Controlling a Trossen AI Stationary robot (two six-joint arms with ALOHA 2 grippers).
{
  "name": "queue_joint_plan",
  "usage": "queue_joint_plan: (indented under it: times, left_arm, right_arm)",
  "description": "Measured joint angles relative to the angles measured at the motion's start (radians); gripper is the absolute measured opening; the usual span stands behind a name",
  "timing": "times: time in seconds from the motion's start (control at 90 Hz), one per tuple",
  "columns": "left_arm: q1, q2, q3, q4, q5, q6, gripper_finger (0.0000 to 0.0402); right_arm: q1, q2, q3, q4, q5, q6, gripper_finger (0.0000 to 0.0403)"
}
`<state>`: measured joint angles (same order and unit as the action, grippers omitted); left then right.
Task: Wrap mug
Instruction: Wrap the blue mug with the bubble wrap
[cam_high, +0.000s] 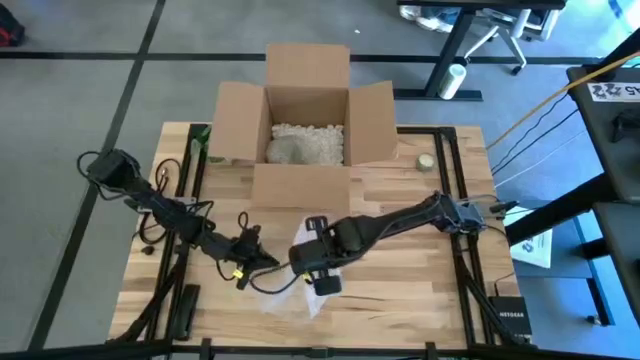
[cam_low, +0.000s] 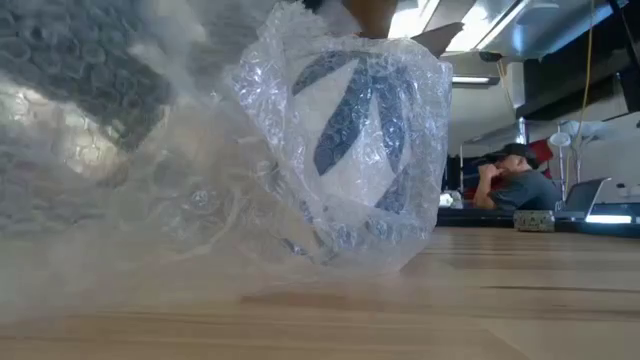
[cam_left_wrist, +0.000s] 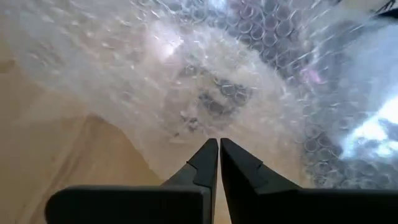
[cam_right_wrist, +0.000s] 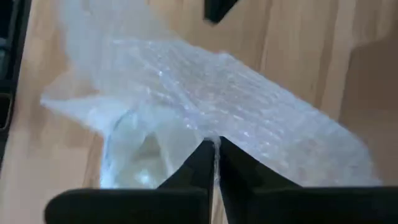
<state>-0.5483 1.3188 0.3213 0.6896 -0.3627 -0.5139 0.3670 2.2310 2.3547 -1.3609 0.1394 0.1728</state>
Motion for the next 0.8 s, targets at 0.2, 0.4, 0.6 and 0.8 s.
queue_joint_plan:
  times: [0.2,0.4,0.6,0.8]
  left_arm:
    - [0.016,-0.048,0.000,0.031,0.000,0.067,0.0000]
    - [0.020,-0.070,0.000,0.043,0.014,0.117,0.0000]
    - [0.060,-0.070,0.000,0.064,0.120,0.114,0.0000]
    - [0.092,-0.067,0.020,0.039,0.219,0.103,0.0000]
  right_arm:
    - [0.041,-0.001,0.000,-0.037,0.000,0.109,0.0000]
    - [0.081,-0.001,0.000,-0.067,-0.038,0.210,0.0000]
    - [0.099,0.004,-0.018,-0.019,-0.066,0.264,0.0000]
    - [0.096,0.007,-0.127,0.022,-0.143,0.300,0.0000]
